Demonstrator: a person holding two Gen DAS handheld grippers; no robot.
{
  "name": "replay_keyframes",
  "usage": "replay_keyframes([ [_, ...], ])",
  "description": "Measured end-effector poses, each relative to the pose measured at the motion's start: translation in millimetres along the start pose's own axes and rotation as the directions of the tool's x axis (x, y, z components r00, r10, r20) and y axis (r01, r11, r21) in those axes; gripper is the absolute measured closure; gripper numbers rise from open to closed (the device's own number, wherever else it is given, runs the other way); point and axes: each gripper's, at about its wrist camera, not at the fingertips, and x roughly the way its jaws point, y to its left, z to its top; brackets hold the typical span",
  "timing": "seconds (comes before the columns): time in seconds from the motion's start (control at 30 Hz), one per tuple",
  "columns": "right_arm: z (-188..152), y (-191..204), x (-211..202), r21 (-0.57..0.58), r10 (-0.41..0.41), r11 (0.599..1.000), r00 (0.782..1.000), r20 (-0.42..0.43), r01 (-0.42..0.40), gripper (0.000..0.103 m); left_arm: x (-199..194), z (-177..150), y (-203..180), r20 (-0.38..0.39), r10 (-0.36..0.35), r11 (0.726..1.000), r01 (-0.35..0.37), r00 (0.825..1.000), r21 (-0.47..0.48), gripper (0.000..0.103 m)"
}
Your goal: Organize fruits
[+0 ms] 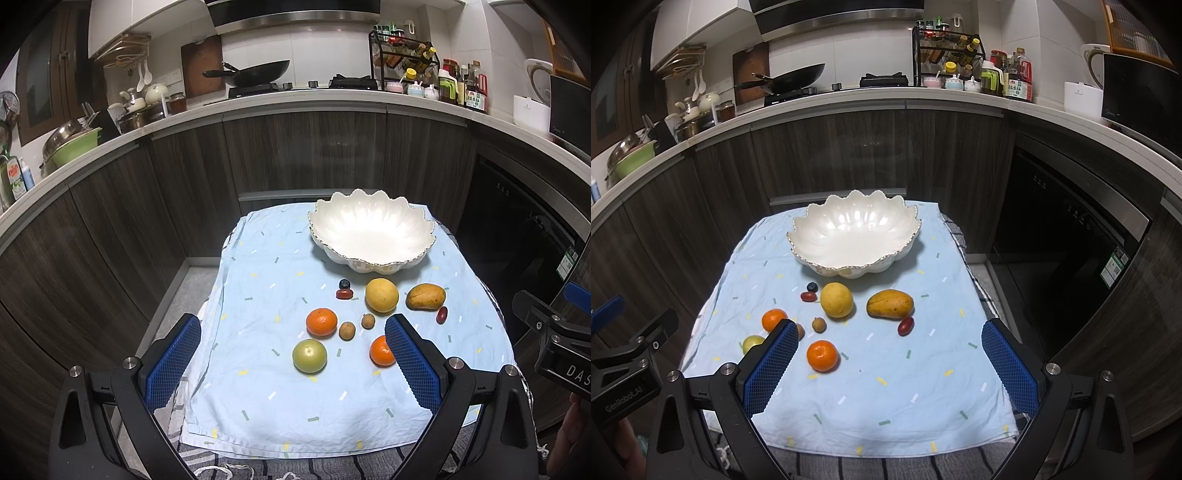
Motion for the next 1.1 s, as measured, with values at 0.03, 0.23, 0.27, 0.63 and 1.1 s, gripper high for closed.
replay_keyframes([
  [0.03,0,0,-1,0.0,0.0,1.0,1.0,0.0,0.0,0.002,0,0,0,0.0,0.0,1.0,0.0,1.0,0.0,0.001],
  [0.23,0,0,0,0.001,0.0,1.0,1.0,-0.001,0.0,0.002,0,0,0,0.0,0.0,1.0,0.0,1.0,0.001,0.001],
  [0.27,0,1,0,0.0,0.0,1.0,1.0,0.0,0.0,0.002,0,0,0,-0.001,0.0,1.0,0.0,1.0,0.001,0.001],
  [0.63,-5,4,8,0.003,0.001,1.0,1.0,-0.011,-0.001,0.002,1,-4,2,-0.009,0.0,1.0,0.0,1.0,0.007,0.001],
  [1.1,-2,4,19,0.006,-0.002,1.0,1.0,-0.027,0.003,0.002,19,-9,2,-0.044,-0.009,1.0,0.01,0.999,0.029,0.001],
])
